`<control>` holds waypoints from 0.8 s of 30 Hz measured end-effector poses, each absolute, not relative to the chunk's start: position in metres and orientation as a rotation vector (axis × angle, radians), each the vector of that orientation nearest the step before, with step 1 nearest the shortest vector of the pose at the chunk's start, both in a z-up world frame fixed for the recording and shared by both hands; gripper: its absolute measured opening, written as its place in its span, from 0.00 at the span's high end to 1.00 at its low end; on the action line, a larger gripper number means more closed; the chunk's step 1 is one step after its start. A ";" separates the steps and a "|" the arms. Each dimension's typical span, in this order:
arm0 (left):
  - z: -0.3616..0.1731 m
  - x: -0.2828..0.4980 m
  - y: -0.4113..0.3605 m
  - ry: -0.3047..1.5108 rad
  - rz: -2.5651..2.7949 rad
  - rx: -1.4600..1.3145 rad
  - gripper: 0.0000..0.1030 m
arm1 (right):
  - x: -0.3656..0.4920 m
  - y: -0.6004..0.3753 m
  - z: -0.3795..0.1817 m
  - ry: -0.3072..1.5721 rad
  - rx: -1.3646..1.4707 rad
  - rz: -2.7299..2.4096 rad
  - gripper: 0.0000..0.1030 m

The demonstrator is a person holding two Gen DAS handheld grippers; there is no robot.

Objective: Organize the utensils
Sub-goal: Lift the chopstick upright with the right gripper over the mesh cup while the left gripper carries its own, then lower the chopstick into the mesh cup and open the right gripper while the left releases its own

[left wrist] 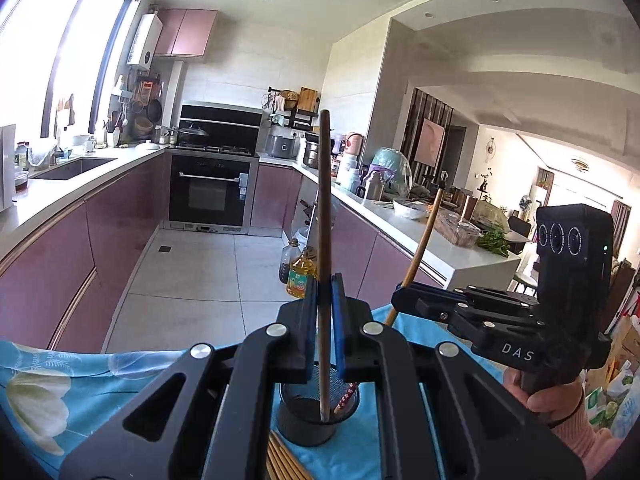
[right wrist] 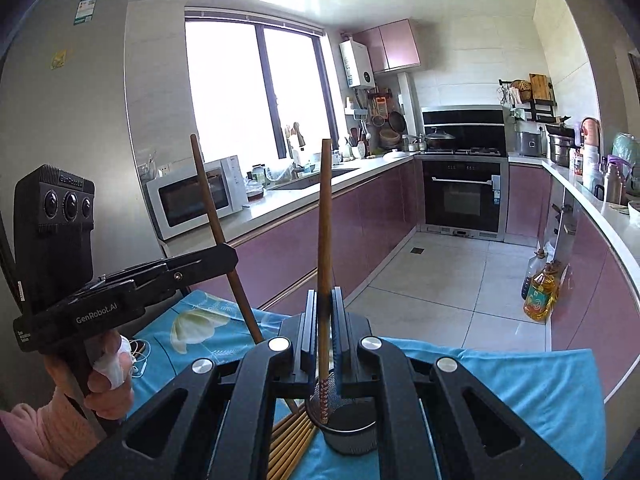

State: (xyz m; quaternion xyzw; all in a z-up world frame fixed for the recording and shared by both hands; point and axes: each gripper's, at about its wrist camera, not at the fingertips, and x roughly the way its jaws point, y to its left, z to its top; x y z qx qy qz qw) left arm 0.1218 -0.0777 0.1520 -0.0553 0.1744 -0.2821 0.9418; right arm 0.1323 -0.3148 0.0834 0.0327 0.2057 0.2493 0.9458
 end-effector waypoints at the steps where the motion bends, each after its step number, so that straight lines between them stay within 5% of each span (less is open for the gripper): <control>1: 0.153 0.124 -0.081 0.357 -0.574 -0.113 0.92 | 0.135 -0.315 0.083 0.418 0.066 0.501 0.95; 24: 0.029 0.215 -0.109 0.631 -0.532 -0.059 0.92 | 0.207 -0.286 0.001 0.766 0.027 0.459 0.94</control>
